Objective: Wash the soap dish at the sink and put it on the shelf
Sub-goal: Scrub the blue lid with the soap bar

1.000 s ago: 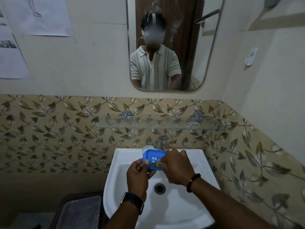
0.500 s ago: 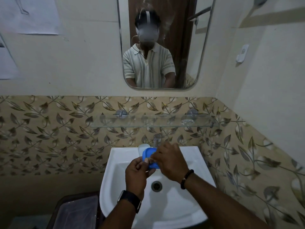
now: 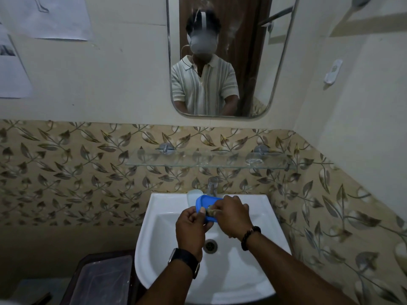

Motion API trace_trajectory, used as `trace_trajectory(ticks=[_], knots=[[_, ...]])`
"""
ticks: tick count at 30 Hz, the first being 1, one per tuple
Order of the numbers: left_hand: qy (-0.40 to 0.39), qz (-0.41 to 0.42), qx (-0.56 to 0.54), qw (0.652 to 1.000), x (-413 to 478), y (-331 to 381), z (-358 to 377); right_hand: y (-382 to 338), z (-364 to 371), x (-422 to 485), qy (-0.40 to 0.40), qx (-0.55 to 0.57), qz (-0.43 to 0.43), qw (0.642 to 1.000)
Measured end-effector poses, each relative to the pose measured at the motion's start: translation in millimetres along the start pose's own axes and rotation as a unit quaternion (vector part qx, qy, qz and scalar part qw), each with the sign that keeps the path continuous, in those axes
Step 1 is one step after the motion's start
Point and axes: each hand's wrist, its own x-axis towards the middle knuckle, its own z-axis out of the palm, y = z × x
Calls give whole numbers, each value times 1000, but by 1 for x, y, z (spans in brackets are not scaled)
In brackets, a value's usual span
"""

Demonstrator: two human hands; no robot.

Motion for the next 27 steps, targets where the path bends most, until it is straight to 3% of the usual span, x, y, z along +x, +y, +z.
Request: trace_trajectory(ticks=[6,11,17,19,22,27], knots=[[12,-6,-23,1000,8,4,-3,7,-8,-8,19,-80,-142,986],[15,-2,-48,999,8,4,-5,25,-20,-9,61,-228,-162,958],[-15,-15,-7,1000,4,-5,-3,-2,3,-13,91,-148,-202,964],[-26,-14,-3,1000,3,-6,-4,1,3,-9,112,-178,-228,951],[-21,-4,-24,1000,6,-4,-8,23,-4,3,156,-185,-180,953],[41,-4,-57,998,12,-8,-19,57,-8,28,167,-52,-22,984]])
